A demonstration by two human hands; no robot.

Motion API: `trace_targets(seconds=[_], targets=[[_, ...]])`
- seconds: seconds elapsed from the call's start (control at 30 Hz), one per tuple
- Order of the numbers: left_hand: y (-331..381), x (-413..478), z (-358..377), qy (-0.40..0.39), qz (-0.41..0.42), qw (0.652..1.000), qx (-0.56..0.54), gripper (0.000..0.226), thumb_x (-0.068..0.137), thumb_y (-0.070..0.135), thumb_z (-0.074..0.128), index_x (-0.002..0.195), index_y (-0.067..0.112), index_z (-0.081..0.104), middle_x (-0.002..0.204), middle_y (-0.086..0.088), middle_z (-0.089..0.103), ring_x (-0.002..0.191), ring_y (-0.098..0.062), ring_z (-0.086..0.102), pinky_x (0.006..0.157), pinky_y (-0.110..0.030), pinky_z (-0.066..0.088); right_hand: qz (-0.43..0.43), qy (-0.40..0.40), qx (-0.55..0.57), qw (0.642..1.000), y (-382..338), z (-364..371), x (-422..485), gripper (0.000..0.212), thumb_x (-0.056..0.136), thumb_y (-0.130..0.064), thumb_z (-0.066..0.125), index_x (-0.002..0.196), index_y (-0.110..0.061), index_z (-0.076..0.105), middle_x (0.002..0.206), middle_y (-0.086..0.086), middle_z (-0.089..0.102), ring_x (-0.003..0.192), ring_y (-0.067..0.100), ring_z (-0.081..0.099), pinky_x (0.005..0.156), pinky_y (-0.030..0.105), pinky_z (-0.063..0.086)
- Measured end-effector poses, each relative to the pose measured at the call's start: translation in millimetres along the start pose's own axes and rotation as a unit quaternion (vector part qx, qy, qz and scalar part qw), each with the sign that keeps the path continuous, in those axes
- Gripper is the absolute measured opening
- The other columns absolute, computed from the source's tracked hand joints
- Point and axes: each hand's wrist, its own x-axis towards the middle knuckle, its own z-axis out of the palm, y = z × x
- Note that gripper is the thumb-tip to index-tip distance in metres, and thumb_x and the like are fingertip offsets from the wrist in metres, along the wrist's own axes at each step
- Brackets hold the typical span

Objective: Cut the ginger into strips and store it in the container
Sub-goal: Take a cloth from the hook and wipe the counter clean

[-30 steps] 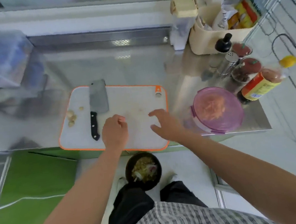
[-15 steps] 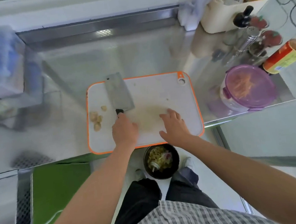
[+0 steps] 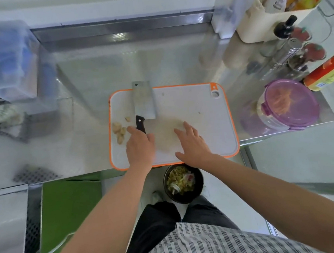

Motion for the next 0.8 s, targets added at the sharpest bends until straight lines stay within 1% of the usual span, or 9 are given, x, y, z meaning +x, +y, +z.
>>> trace_targets(seconds=[0.13, 0.2, 0.3, 0.4, 0.5, 0.6, 0.67, 0.73, 0.8], targets=[[-12.8, -0.1, -27.1, 0.064, 0.009, 0.998, -0.021, 0.027, 0.092, 0.014, 0.044, 0.116, 0.004, 0.036, 0.084, -0.013, 0.058, 0.08, -0.04, 0.06, 0.062, -0.036, 0.037, -0.07, -0.007, -0.021, 0.997, -14.6, -2.1, 8.1, 0.079, 0.087, -0.035, 0.06, 0.15, -0.021, 0.014, 0.158, 0.009, -0.007, 0.145, 0.029, 0.003, 0.113, 0.045, 0.023], [-23.0, 2.2, -40.0, 0.098, -0.016, 0.995, -0.016, 0.028, 0.094, 0.017, 0.044, 0.118, 0.004, 0.035, 0.088, -0.019, 0.064, 0.082, -0.043, 0.06, 0.064, -0.038, 0.036, -0.101, -0.01, -0.026, 0.994, -26.8, -1.3, 14.0, 0.084, 0.084, -0.038, 0.063, 0.151, -0.021, 0.014, 0.159, 0.007, -0.006, 0.145, 0.029, 0.004, 0.113, 0.045, 0.023], [-47.1, 4.7, -57.8, 0.123, -0.075, 0.989, 0.011, 0.03, 0.096, 0.019, 0.042, 0.119, 0.002, 0.034, 0.092, -0.02, 0.065, 0.084, -0.043, 0.061, 0.064, -0.038, 0.034, -0.15, -0.037, -0.064, 0.986, -46.8, 5.5, 21.8, 0.099, 0.078, -0.046, 0.07, 0.152, -0.022, 0.008, 0.159, 0.005, -0.011, 0.145, 0.027, 0.0, 0.114, 0.045, 0.019], [-73.9, 5.3, -66.9, 0.12, -0.134, 0.983, 0.018, 0.028, 0.097, 0.019, 0.04, 0.117, 0.001, 0.034, 0.087, -0.017, 0.062, 0.081, -0.041, 0.06, 0.065, -0.038, 0.035, -0.179, -0.048, -0.113, 0.976, -60.9, 17.2, 26.7, 0.106, 0.076, -0.047, 0.073, 0.152, -0.022, 0.003, 0.159, 0.005, -0.014, 0.146, 0.026, -0.006, 0.116, 0.043, 0.012], [-94.5, 6.6, -66.1, 0.109, -0.167, 0.98, 0.015, 0.027, 0.097, 0.018, 0.039, 0.117, 0.0, 0.033, 0.093, -0.021, 0.063, 0.08, -0.039, 0.059, 0.067, -0.039, 0.038, -0.178, -0.032, -0.151, 0.972, -66.2, 26.3, 26.6, 0.103, 0.078, -0.042, 0.072, 0.152, -0.02, 0.004, 0.159, 0.007, -0.01, 0.146, 0.027, -0.006, 0.116, 0.042, 0.009], [-108.8, 10.5, -62.2, 0.108, -0.172, 0.979, 0.02, 0.026, 0.099, 0.017, 0.036, 0.119, 0.001, 0.032, 0.102, -0.02, 0.062, 0.087, -0.041, 0.062, 0.068, -0.04, 0.039, -0.172, -0.018, -0.157, 0.972, -67.7, 32.6, 25.9, 0.102, 0.075, -0.04, 0.071, 0.152, -0.02, 0.006, 0.159, 0.008, -0.006, 0.146, 0.029, -0.004, 0.116, 0.043, 0.009], [-114.0, 13.2, -58.7, 0.102, -0.163, 0.981, 0.038, 0.028, 0.1, 0.017, 0.038, 0.121, -0.001, 0.034, 0.111, -0.02, 0.057, 0.093, -0.041, 0.061, 0.068, -0.043, 0.041, -0.166, -0.015, -0.161, 0.973, -69.1, 35.0, 24.8, 0.103, 0.073, -0.04, 0.071, 0.151, -0.02, 0.007, 0.159, 0.008, -0.004, 0.146, 0.029, -0.003, 0.116, 0.043, 0.009], [-116.0, 14.2, -57.4, 0.086, -0.153, 0.982, 0.066, 0.034, 0.098, 0.017, 0.043, 0.125, -0.004, 0.035, 0.119, -0.022, 0.049, 0.101, -0.041, 0.057, 0.072, -0.045, 0.044, -0.161, -0.013, -0.16, 0.974, -70.7, 35.5, 24.1, 0.103, 0.072, -0.037, 0.071, 0.151, -0.02, 0.008, 0.159, 0.008, -0.004, 0.146, 0.029, -0.003, 0.116, 0.043, 0.009], [-115.7, 12.7, -56.7, 0.07, -0.15, 0.982, 0.092, 0.042, 0.094, 0.016, 0.049, 0.129, -0.003, 0.035, 0.122, -0.023, 0.042, 0.106, -0.039, 0.051, 0.076, -0.043, 0.045, -0.16, -0.014, -0.154, 0.975, -70.9, 34.5, 22.2, 0.102, 0.072, -0.034, 0.071, 0.151, -0.02, 0.007, 0.159, 0.007, -0.004, 0.146, 0.028, -0.003, 0.116, 0.042, 0.009]])
